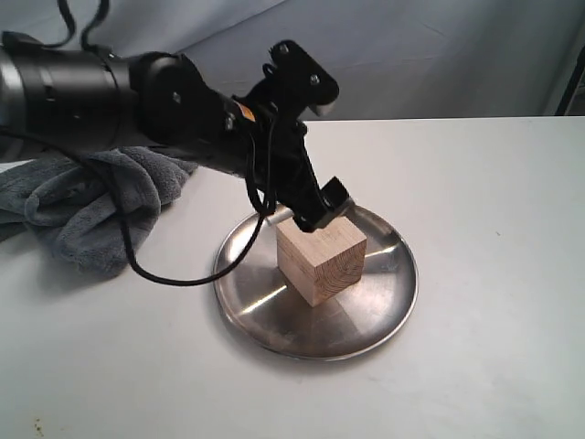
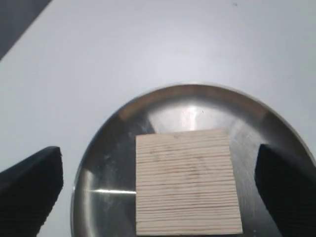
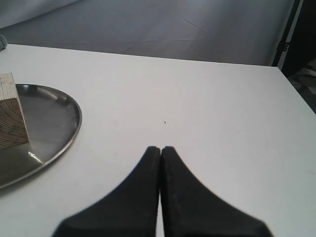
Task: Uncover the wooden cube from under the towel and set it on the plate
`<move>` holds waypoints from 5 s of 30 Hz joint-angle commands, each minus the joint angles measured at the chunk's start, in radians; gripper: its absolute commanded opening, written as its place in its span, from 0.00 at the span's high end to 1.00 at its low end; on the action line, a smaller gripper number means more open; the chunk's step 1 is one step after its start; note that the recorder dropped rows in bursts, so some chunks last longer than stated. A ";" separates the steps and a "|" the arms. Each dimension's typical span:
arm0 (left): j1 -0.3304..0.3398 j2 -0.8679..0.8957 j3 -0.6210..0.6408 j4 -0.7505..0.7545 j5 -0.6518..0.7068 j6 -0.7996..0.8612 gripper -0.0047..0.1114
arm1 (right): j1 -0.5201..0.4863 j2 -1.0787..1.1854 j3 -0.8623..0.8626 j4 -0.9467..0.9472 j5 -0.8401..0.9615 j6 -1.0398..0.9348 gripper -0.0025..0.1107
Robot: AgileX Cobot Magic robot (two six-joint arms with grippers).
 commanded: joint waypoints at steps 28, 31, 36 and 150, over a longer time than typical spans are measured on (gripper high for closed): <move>-0.002 -0.507 0.110 0.642 0.182 -0.659 0.06 | 0.001 -0.005 0.004 0.004 0.000 0.001 0.98; -0.002 -0.553 0.186 0.655 0.083 -0.690 0.08 | 0.001 -0.005 0.004 0.004 0.000 0.001 0.98; -0.002 -0.630 0.307 0.660 -0.118 -0.706 0.12 | 0.001 -0.005 0.004 0.004 0.000 0.001 0.98; 0.719 -1.830 1.289 0.381 -0.081 -0.653 0.96 | 0.001 -0.005 0.004 0.004 0.000 0.001 0.98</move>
